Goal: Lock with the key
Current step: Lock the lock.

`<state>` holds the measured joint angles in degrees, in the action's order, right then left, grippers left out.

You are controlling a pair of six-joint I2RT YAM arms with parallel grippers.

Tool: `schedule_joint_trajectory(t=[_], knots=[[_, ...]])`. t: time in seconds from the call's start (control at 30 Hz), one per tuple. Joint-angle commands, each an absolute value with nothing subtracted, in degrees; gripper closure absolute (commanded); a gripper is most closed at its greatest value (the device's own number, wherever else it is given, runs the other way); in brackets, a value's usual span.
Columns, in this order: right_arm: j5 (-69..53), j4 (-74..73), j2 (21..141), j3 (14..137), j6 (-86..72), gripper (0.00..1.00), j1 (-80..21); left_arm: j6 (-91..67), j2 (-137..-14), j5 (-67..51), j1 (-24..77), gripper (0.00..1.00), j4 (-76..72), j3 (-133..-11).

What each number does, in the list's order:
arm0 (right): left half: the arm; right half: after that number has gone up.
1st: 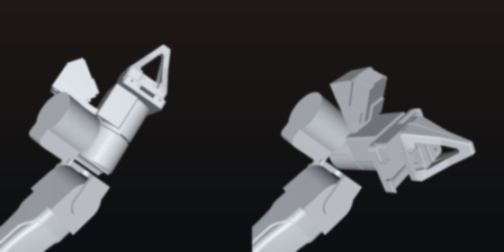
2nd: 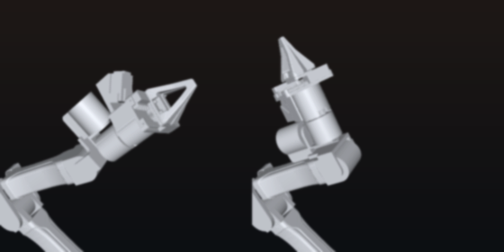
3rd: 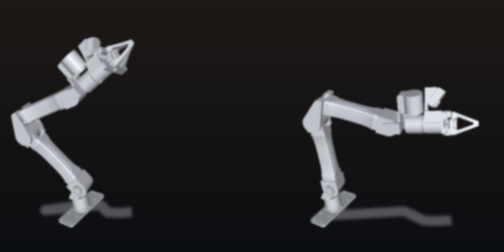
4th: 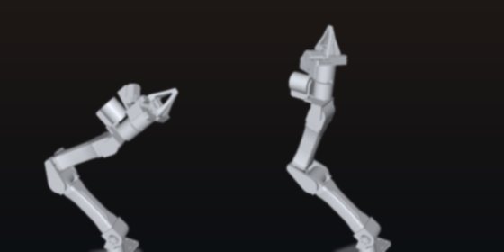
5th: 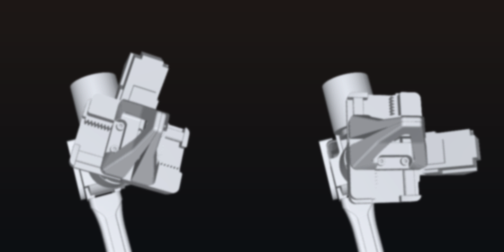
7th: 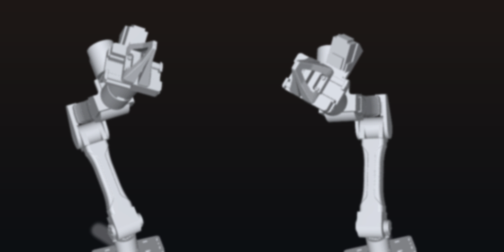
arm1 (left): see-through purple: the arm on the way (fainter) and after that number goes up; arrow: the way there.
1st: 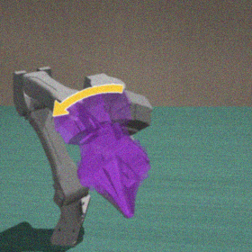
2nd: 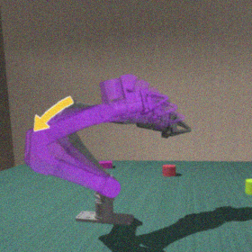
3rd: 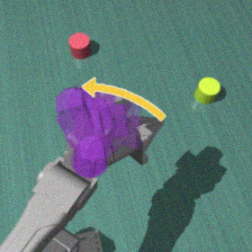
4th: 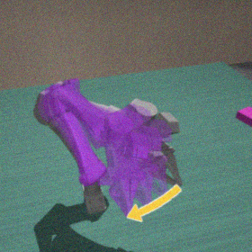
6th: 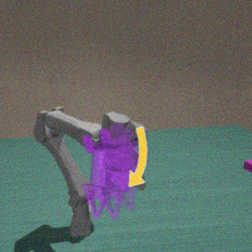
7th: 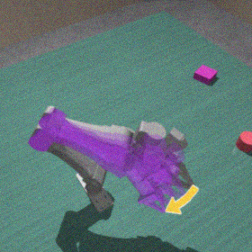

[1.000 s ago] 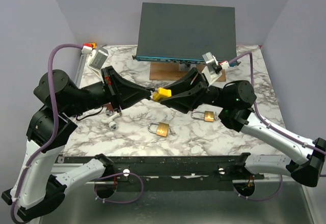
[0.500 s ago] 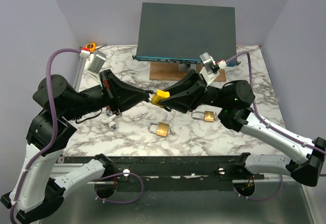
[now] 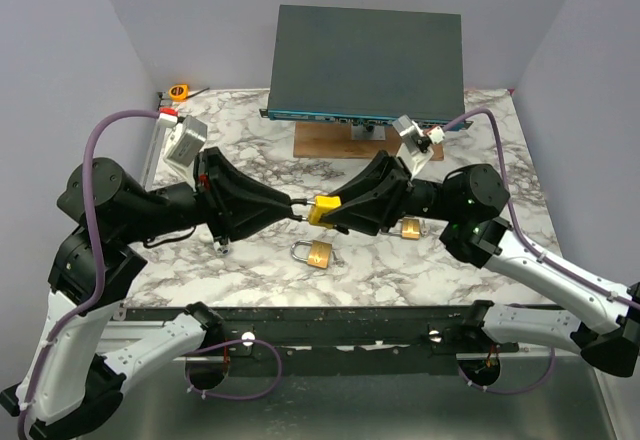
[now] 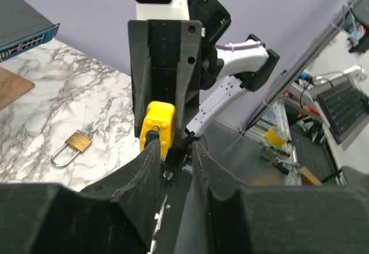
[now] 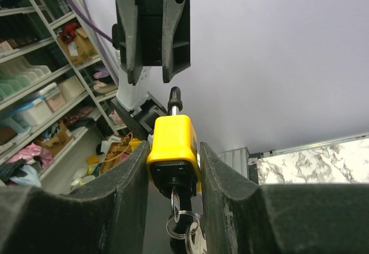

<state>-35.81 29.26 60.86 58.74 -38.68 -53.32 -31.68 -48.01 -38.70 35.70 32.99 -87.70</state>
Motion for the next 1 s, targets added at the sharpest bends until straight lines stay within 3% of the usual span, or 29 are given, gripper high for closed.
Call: schedule_joint_trajectory(t=[0.0,0.1,0.63,0.97], knots=[[-38.1,28.5,58.7,60.0,-40.1,0.99,-53.8,-27.0,-47.1,-45.8,35.8,0.7,35.8,-86.9],[-39.1,26.2,58.2,60.7,-39.9,0.99,-53.8,-24.8,-46.5,-49.1,35.8,0.66,38.2,-86.5],[-46.3,27.2,60.5,63.4,-42.8,0.99,-53.8,-22.4,-45.3,-50.1,35.9,0.67,41.6,-83.9],[-46.7,25.7,61.1,64.2,-42.2,0.99,-53.8,-16.7,-44.9,-43.7,35.9,0.64,45.1,-89.0]])
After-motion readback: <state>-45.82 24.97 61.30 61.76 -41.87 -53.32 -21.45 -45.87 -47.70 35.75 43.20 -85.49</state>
